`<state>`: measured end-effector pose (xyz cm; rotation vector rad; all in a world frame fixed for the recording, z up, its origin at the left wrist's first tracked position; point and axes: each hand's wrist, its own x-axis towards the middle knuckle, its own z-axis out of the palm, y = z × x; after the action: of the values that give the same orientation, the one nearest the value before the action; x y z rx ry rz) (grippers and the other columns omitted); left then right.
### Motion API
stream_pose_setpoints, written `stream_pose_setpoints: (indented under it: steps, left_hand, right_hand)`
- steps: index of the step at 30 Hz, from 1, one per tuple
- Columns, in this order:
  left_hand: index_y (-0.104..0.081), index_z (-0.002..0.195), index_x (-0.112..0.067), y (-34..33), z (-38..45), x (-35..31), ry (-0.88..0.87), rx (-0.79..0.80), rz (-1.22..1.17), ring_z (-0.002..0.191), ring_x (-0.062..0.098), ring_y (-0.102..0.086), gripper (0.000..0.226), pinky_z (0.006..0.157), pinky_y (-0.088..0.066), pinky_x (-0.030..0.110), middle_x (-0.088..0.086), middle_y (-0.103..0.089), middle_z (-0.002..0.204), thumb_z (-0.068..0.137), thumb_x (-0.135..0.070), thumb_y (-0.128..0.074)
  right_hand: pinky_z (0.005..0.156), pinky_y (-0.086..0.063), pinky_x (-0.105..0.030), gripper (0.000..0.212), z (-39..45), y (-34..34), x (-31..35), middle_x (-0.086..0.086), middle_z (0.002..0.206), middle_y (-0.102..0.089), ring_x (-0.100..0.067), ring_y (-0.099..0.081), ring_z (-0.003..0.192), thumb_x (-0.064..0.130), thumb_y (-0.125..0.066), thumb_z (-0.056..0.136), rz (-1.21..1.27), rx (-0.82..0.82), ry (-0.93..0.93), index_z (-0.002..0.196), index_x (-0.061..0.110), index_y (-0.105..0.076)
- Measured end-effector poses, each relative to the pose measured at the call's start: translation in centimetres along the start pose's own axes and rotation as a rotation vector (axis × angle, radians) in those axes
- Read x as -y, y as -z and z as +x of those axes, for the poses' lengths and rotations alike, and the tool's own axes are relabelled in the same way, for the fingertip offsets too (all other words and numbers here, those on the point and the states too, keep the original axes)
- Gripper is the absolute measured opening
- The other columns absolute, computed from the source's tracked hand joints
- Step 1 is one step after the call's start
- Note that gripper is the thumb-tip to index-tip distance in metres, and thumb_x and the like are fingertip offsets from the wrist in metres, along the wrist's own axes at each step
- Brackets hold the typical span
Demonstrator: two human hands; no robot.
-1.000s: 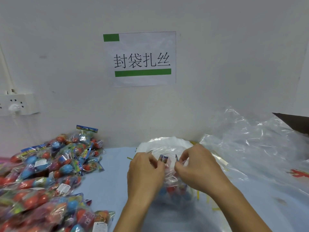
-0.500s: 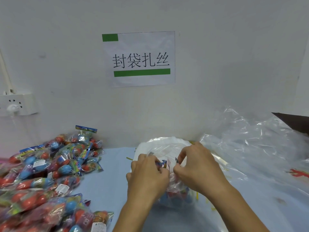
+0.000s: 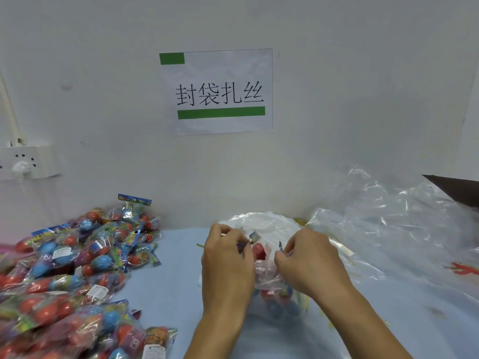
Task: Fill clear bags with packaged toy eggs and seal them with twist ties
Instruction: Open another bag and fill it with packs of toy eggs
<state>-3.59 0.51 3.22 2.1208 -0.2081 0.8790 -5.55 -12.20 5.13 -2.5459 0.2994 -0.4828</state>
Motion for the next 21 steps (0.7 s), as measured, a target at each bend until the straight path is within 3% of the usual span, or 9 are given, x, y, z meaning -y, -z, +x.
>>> stream_pose_setpoints:
  steps: [5,9,13,17,19,21]
  left_hand:
    - [-0.057,0.080,-0.019,-0.3,-0.3,0.5,0.048,0.246,0.196,0.105,0.015,-0.045,0.010,0.083,-0.042,0.020,-0.005,-0.047,0.102,0.089,-0.022,-0.059]
    - [-0.061,0.102,-0.018,-0.4,-0.5,0.7,0.081,0.413,0.286,0.110,0.018,-0.043,0.018,0.088,-0.049,0.029,-0.003,-0.046,0.112,0.087,-0.028,-0.058]
    - [-0.059,0.103,-0.025,-0.3,-0.6,0.2,0.072,0.357,0.246,0.115,0.017,-0.038,0.019,0.088,-0.046,0.029,-0.007,-0.044,0.116,0.091,-0.039,-0.053]
    - [-0.067,0.095,-0.025,-0.1,-0.6,0.2,0.068,0.343,0.308,0.113,0.015,-0.041,0.023,0.089,-0.047,0.028,-0.007,-0.047,0.114,0.093,-0.044,-0.054]
    - [-0.068,0.084,-0.022,0.3,-0.5,0.0,0.078,0.334,0.318,0.108,0.016,-0.045,0.022,0.083,-0.048,0.028,-0.006,-0.052,0.104,0.092,-0.038,-0.056]
    - [-0.055,0.064,-0.016,0.6,-0.4,-0.2,0.104,0.354,0.326,0.095,0.020,-0.051,0.026,0.069,-0.046,0.031,-0.003,-0.050,0.080,0.088,-0.028,-0.055]
  right_hand:
    - [0.055,-0.037,-0.026,0.036,0.0,-0.1,0.1,-0.003,0.063,-0.046,-0.024,-0.045,0.060,0.034,-0.060,0.088,0.006,-0.052,-0.001,0.060,0.016,-0.046]
    - [0.060,-0.046,-0.029,0.034,0.2,-0.3,0.0,-0.005,0.069,-0.049,-0.025,-0.051,0.064,0.035,-0.060,0.089,0.013,-0.049,0.009,0.064,0.014,-0.051]
    - [0.055,-0.035,-0.027,0.036,0.2,-0.3,0.0,-0.003,0.068,-0.043,-0.023,-0.044,0.063,0.033,-0.057,0.090,0.013,-0.037,0.056,0.061,0.016,-0.044]
    - [0.062,-0.042,-0.028,0.032,-0.1,-0.3,0.2,-0.002,0.078,-0.053,-0.023,-0.054,0.072,0.038,-0.055,0.092,-0.019,-0.012,0.105,0.068,0.017,-0.056]
    - [0.063,-0.038,-0.027,0.038,-0.2,-0.2,0.3,0.000,0.072,-0.041,-0.024,-0.046,0.070,0.039,-0.054,0.093,-0.046,-0.032,0.100,0.062,0.019,-0.043]
    - [0.064,-0.036,-0.027,0.043,-0.3,-0.1,0.3,-0.001,0.070,-0.031,-0.025,-0.040,0.070,0.038,-0.056,0.092,-0.069,-0.060,0.092,0.059,0.020,-0.034]
